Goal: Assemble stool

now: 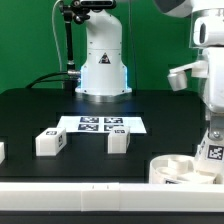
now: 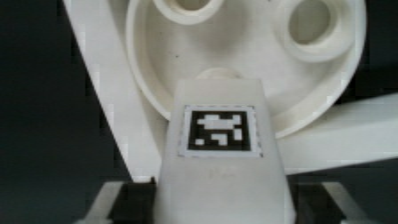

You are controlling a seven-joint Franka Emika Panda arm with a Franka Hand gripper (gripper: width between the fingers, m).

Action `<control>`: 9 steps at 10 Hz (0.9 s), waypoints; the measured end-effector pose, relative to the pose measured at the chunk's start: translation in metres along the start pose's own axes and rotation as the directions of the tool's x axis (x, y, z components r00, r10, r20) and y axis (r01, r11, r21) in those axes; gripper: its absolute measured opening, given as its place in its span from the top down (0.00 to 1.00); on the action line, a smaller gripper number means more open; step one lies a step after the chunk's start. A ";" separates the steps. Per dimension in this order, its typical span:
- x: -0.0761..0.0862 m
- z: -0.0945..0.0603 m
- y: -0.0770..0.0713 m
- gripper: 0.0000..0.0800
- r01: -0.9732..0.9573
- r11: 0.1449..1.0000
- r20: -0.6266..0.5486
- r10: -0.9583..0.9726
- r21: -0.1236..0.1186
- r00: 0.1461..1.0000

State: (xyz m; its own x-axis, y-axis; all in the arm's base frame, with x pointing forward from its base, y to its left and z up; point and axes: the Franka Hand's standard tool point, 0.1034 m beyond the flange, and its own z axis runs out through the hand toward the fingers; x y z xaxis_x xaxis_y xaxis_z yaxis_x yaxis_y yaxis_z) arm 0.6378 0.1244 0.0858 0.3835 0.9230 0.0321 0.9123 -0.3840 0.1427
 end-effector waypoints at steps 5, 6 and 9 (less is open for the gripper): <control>0.016 -0.001 -0.009 0.57 -0.325 0.946 -0.007 0.325 0.004 0.946; 0.016 -0.001 -0.009 0.57 -0.387 0.922 -0.007 0.387 0.007 0.922; 0.002 -0.001 -0.004 0.57 -0.587 0.808 -0.066 0.589 0.047 0.805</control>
Offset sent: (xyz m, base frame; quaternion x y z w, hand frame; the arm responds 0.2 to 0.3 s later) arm 0.0000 0.0000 0.0000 0.0000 0.0000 0.1938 0.9810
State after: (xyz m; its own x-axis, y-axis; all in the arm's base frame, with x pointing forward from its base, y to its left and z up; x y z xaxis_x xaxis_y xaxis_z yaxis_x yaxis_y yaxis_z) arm 0.6348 0.1282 0.0862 0.8368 0.5189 0.1749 0.5187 -0.8535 0.0503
